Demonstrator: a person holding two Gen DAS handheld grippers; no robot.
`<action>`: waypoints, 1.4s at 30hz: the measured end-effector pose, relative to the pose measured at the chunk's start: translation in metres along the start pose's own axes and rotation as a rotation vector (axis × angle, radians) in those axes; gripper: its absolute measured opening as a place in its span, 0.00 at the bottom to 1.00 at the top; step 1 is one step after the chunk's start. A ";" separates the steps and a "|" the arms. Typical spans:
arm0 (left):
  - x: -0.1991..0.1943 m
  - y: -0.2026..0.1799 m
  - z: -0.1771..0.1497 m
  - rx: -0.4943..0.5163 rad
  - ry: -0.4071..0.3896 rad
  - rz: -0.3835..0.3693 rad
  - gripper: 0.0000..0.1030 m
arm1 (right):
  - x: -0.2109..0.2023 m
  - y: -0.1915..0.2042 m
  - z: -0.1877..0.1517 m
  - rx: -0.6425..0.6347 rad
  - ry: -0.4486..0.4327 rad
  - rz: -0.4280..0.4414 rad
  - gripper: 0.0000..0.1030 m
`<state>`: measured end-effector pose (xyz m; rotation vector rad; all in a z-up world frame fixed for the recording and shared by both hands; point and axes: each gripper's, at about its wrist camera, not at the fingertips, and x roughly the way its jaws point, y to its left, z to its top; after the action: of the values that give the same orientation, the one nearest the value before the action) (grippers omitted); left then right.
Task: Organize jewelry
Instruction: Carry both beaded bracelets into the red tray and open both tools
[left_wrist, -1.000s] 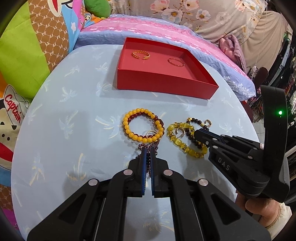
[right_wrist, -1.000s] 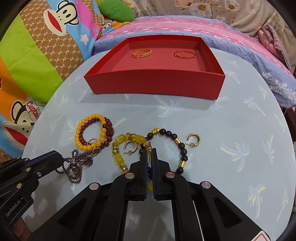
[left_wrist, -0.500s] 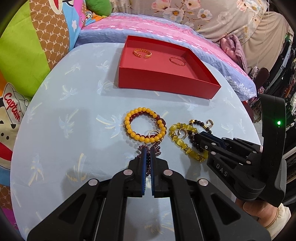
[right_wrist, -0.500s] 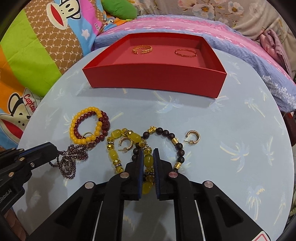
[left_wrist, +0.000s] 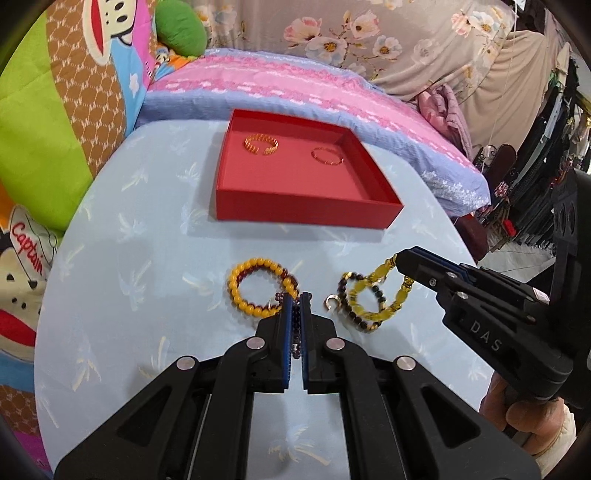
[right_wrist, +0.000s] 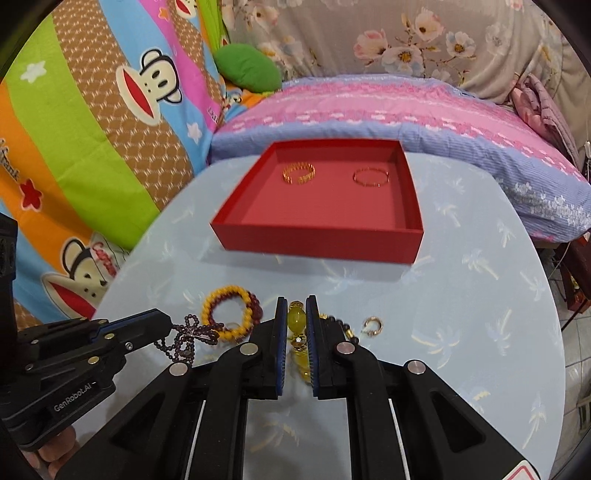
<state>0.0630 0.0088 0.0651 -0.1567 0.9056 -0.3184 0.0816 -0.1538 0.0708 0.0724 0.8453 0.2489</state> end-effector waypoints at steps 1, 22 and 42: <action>-0.003 -0.002 0.006 0.008 -0.013 -0.001 0.03 | -0.003 -0.001 0.005 0.003 -0.011 0.004 0.10; 0.073 0.016 0.150 0.069 -0.109 0.170 0.03 | 0.061 -0.067 0.124 0.087 -0.075 -0.069 0.10; 0.179 0.030 0.180 -0.009 0.000 0.104 0.04 | 0.157 -0.081 0.144 0.087 0.012 -0.127 0.12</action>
<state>0.3152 -0.0229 0.0331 -0.1171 0.9118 -0.2174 0.3045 -0.1885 0.0386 0.0980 0.8689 0.0937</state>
